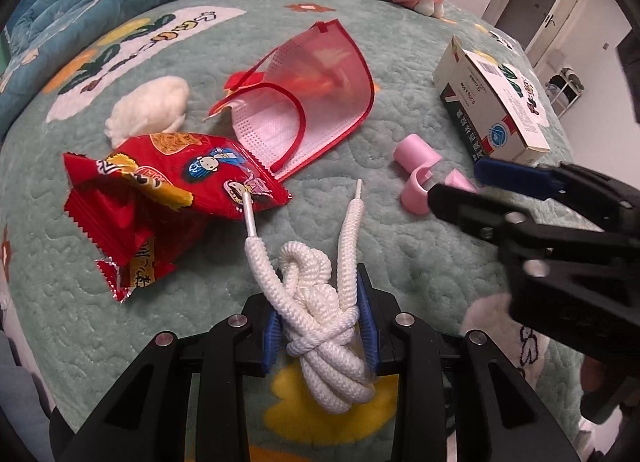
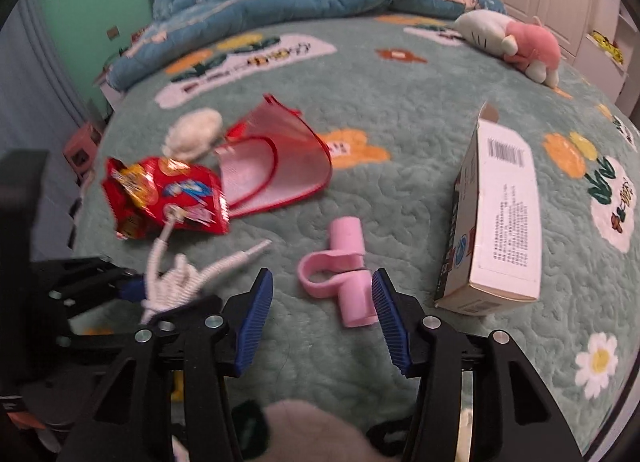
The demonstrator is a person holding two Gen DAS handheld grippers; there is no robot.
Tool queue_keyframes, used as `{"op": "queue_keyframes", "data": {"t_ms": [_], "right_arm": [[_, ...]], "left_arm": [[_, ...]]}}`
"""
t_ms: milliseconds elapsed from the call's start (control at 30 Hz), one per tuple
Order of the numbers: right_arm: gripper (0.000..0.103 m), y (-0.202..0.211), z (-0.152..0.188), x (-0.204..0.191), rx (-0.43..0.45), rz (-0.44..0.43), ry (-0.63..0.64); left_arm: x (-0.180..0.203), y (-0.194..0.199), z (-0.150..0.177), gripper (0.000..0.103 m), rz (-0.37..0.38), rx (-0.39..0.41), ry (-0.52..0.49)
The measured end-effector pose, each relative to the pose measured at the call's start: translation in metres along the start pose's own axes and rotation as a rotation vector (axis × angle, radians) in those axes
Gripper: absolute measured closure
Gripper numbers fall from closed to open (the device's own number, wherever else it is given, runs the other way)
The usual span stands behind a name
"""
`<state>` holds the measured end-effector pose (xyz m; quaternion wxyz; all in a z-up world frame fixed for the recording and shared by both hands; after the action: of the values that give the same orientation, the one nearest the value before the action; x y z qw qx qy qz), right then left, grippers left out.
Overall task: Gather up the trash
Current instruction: 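Grasp the pink clip with the right tool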
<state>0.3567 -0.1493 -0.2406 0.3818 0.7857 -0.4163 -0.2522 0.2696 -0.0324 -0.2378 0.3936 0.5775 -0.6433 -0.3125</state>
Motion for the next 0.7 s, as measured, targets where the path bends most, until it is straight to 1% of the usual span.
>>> {"op": "queue_keyframes", "data": {"t_ms": [233, 367, 400, 433, 533, 700], "right_arm": [[0.051, -0.019, -0.001, 0.008, -0.024, 0.015, 0.003], [0.051, -0.033, -0.002, 0.011, -0.043, -0.007, -0.021], [0.053, -0.034, -0.002, 0.01, -0.043, -0.006, -0.016], [0.058, -0.036, -0.002, 0.009, -0.04, -0.008, -0.003], [0.06, -0.036, -0.002, 0.006, -0.028, 0.01, 0.024], [0.06, -0.028, -0.004, 0.006, -0.006, 0.004, 0.012]], "left_arm": [[-0.002, -0.006, -0.002, 0.068, 0.006, -0.007, 0.01], [-0.003, -0.009, -0.003, 0.068, 0.012, -0.009, 0.015], [-0.003, -0.009, -0.004, 0.068, 0.012, -0.009, 0.015], [-0.003, -0.01, -0.004, 0.068, 0.013, -0.01, 0.017], [-0.005, -0.012, -0.005, 0.068, 0.019, -0.014, 0.026], [-0.005, -0.014, -0.007, 0.068, 0.021, -0.013, 0.023]]}}
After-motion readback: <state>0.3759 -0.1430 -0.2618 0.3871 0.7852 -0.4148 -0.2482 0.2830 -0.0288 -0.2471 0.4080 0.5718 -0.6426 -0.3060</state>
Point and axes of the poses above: each gripper's, at about its wrist camera, not at the fingertips, and y roughly against the way its jaws point, x to its right, z to its underside, the point moved 4 cm from there along -y, roughly the way its jaws point, and after that the axes turned 6 degrees about x, right-handed, at the moved point
